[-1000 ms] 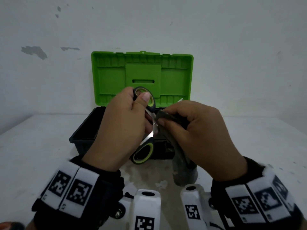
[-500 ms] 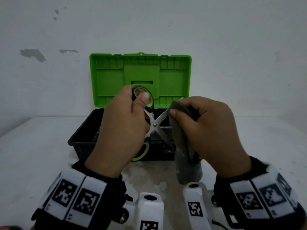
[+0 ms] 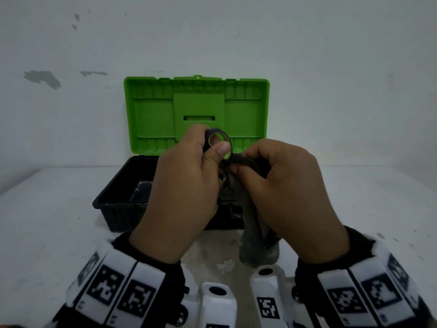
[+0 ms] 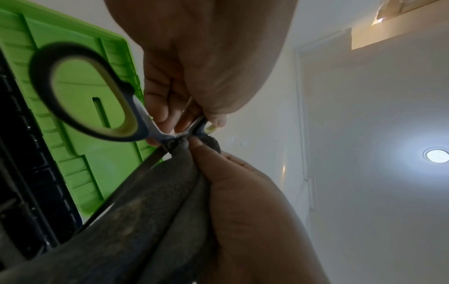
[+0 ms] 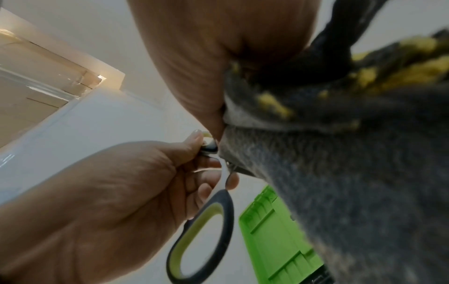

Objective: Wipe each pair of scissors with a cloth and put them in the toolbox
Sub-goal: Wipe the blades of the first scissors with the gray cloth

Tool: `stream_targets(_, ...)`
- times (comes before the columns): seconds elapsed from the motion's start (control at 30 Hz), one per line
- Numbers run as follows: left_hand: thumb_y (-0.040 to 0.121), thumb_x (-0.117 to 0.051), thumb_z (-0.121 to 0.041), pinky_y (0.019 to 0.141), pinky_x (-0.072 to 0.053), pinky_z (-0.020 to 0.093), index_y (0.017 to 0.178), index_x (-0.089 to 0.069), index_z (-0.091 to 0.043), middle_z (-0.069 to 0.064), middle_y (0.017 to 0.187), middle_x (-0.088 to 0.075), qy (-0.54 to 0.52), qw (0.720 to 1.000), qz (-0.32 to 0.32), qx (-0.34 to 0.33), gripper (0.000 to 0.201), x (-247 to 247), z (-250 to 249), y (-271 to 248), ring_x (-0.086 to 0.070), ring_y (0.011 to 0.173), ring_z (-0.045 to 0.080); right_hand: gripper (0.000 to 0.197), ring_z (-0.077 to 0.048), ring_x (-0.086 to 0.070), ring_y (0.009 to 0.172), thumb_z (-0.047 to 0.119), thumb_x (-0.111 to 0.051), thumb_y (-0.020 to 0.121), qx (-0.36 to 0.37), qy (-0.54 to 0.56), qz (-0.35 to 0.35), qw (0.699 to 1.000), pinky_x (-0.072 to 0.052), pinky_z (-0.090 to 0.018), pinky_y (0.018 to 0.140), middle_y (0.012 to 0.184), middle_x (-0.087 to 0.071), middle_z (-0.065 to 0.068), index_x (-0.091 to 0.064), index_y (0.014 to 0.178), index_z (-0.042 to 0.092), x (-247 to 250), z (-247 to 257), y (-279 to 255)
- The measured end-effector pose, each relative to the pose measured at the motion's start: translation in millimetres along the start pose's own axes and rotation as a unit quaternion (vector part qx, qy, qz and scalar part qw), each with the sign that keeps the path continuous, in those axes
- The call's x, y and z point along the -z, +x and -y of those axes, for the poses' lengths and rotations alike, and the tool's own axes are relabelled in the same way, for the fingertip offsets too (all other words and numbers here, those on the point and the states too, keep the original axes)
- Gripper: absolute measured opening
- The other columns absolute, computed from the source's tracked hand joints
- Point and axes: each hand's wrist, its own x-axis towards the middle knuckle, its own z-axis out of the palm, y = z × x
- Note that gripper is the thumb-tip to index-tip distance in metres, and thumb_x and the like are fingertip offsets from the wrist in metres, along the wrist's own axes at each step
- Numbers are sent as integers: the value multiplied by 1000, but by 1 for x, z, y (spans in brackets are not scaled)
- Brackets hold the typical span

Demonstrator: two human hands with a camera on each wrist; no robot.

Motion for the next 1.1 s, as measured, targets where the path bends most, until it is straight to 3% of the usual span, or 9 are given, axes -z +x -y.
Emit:
stream_targets(0.17, 100, -52, -31, 58, -51, 40, 95, -57, -20, -5, 70, -63, 21, 1000, 8, -13, 13, -5, -2, -3, -64, 64, 14, 10, 2, -58, 70, 25, -74, 82, -24, -25, 0, 999, -42, -10, 61, 65, -62, 13, -70, 75, 20, 2, -5, 2)
stream_targets(0.37, 99, -49, -36, 57, -50, 39, 95, -58, -19, -6, 68, -63, 35, 999, 1, -21, 20, -6, -3, -4, -63, 61, 11, 13, -3, -58, 66, 29, -73, 81, -77, -69, -15, 994, -39, -13, 57, 67, -64, 10, -69, 73, 20, 15, -25, 11)
stream_targets(0.47, 99, -48, -37, 57, -51, 39, 95, -57, -19, -6, 70, -63, 35, 999, -2, -20, 20, -8, -2, -5, -63, 61, 10, 12, 0, -58, 67, 27, -74, 81, -97, -67, -18, 993, -36, -9, 57, 67, -63, 13, -69, 72, 21, 20, -38, 14)
stream_targets(0.63, 100, -46, -36, 57, -55, 37, 97, -57, -18, -5, 71, -64, 21, 1000, -9, -8, 21, -6, 4, -3, -65, 61, 10, 9, -7, -62, 70, 26, -73, 82, -103, -57, -41, 992, -41, -18, 61, 71, -67, 11, -72, 76, 20, 27, -48, 17)
stream_targets(0.73, 102, -45, -33, 53, -52, 21, 96, -56, -19, -5, 70, -65, -5, 999, -36, 15, 19, -2, 7, 0, -65, 59, 8, 8, -4, -63, 71, 28, -75, 82, -82, -25, -66, 994, -43, -13, 62, 72, -67, 15, -72, 79, 22, 33, -42, 18)
stream_targets(0.77, 102, -44, -34, 53, -53, 24, 95, -56, -19, -2, 70, -65, -15, 998, -48, 27, 20, -1, 9, 1, -66, 59, 10, 7, -4, -63, 71, 28, -75, 81, -66, -6, -64, 996, -44, -11, 62, 73, -68, 15, -72, 80, 22, 32, -36, 17)
stream_targets(0.87, 103, -43, -39, 60, -54, 46, 93, -55, -22, 6, 69, -64, -19, 996, -68, 49, 24, 1, 12, 3, -68, 63, 25, 6, -2, -63, 72, 26, -78, 80, -10, 44, -29, 999, -41, -4, 62, 74, -69, 15, -72, 83, 25, 23, -14, 11)
stream_targets(1.03, 102, -43, -36, 59, -51, 43, 93, -58, -15, 10, 65, -62, -27, 996, -67, 60, 28, 1, 9, 3, -65, 59, 24, 4, -6, -59, 72, 21, -76, 83, 78, 14, -5, 997, -46, -17, 66, 77, -69, 7, -74, 85, 18, 2, -2, 1)
stream_targets(1.1, 103, -44, -36, 55, -52, 40, 92, -58, -14, 9, 65, -64, -44, 995, -61, 66, 28, 3, 10, 3, -65, 58, 26, 5, -5, -59, 74, 22, -76, 83, 71, 5, -23, 997, -45, -14, 68, 78, -69, 7, -75, 86, 18, 3, -8, 3)
